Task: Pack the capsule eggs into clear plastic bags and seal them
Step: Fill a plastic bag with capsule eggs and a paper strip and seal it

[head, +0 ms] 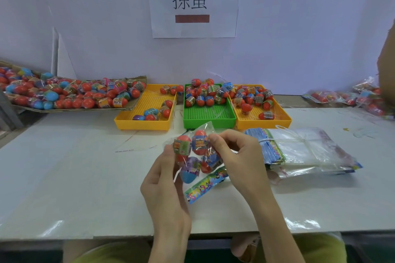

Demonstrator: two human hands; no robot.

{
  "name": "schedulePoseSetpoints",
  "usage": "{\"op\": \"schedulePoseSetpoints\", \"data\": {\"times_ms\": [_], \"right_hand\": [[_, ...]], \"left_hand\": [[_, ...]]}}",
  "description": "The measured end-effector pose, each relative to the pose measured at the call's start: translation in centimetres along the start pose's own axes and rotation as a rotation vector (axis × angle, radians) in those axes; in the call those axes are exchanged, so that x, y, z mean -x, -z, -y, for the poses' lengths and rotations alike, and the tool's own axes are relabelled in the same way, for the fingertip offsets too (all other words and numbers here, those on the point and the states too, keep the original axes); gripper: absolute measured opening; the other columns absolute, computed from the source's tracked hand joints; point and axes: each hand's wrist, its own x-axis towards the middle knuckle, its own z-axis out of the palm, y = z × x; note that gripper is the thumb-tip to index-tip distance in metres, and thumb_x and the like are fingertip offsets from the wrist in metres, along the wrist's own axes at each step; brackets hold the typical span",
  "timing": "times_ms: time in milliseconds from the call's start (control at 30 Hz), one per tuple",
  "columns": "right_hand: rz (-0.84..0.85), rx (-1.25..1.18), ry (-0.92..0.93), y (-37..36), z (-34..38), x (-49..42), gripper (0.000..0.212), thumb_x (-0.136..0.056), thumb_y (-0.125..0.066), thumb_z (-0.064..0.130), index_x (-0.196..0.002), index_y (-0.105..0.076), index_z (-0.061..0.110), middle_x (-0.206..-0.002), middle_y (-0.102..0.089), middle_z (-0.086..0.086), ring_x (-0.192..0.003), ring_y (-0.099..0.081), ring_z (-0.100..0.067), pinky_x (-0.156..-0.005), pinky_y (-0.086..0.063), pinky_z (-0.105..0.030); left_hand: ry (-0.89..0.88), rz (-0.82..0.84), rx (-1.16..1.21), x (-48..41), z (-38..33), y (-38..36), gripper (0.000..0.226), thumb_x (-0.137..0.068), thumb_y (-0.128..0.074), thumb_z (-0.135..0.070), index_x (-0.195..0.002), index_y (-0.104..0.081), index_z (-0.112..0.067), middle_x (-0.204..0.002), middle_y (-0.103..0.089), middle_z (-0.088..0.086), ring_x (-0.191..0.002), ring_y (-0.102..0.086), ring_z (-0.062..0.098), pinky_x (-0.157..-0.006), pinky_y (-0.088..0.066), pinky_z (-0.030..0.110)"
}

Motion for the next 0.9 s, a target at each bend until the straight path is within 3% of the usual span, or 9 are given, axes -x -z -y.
{"op": "schedulePoseSetpoints", "data": {"times_ms": [133, 300, 467, 567, 733, 900], "right_hand": [[-0.042, -0.012, 0.042, 0.4, 0.1, 0.0, 0.022, -0.094, -0.069, 0.026, -0.073, -0.071, 0.021, -0.064, -0.067, 0.008, -0.062, -0.065, -0.012, -0.059, -0.053, -0.034], [-0.041, -0.021, 0.072, 0.1, 0.3, 0.1, 0.019, -0.094, -0.069, 0.021, -0.076, -0.071, 0.019, -0.066, -0.065, 0.010, -0.063, -0.063, -0.010, -0.056, -0.047, -0.019], [-0.037, -0.041, 0.085, -0.3, 0.6, 0.3, 0.021, -0.095, -0.069, 0.020, -0.074, -0.070, 0.017, -0.063, -0.062, 0.011, -0.059, -0.059, -0.008, -0.056, -0.041, -0.015], [-0.061, 0.007, 0.128, -0.8, 0.9, 0.6, 0.019, -0.094, -0.070, 0.023, -0.076, -0.071, 0.016, -0.067, -0.063, 0.008, -0.064, -0.061, -0.013, -0.057, -0.043, -0.018], [-0.072, 0.092, 0.189, -1.1, 1.0, 0.7, 0.018, -0.094, -0.070, 0.020, -0.078, -0.071, 0.014, -0.072, -0.064, 0.005, -0.069, -0.061, -0.014, -0.060, -0.048, -0.025], [-0.036, 0.081, 0.173, -1.1, 1.2, 0.7, 0.023, -0.096, -0.067, 0.022, -0.075, -0.067, 0.013, -0.068, -0.061, 0.006, -0.067, -0.059, -0.015, -0.059, -0.046, -0.025]], "left_hand": [[0.014, 0.023, -0.018, -0.3, 0.4, 0.4, 0.018, -0.074, -0.070, -0.036, -0.076, -0.080, -0.021, -0.092, -0.078, 0.005, -0.089, -0.075, 0.017, -0.070, -0.061, 0.031], [-0.019, 0.013, -0.005, -0.5, 0.5, 0.6, 0.016, -0.077, -0.067, -0.030, -0.078, -0.077, -0.017, -0.088, -0.077, 0.004, -0.083, -0.073, 0.011, -0.067, -0.059, 0.023], [-0.219, -0.110, -0.160, -0.4, 1.2, 0.6, 0.010, -0.086, -0.067, -0.029, -0.081, -0.074, -0.025, -0.083, -0.076, -0.006, -0.079, -0.072, 0.006, -0.062, -0.057, 0.017], [-0.316, -0.174, -0.310, -0.4, 1.7, 0.7, 0.018, -0.097, -0.064, -0.021, -0.082, -0.069, -0.028, -0.078, -0.073, -0.013, -0.075, -0.070, 0.001, -0.055, -0.052, 0.013], [-0.372, -0.175, -0.493, -0.5, 1.9, 0.5, 0.020, -0.101, -0.058, -0.020, -0.082, -0.060, -0.026, -0.074, -0.069, -0.017, -0.071, -0.068, 0.002, -0.055, -0.052, 0.017], [-0.253, -0.149, -0.387, -0.3, 1.5, 0.3, 0.017, -0.102, -0.056, -0.020, -0.097, -0.047, -0.033, -0.077, -0.073, -0.020, -0.075, -0.073, 0.001, -0.049, -0.053, 0.016]]}}
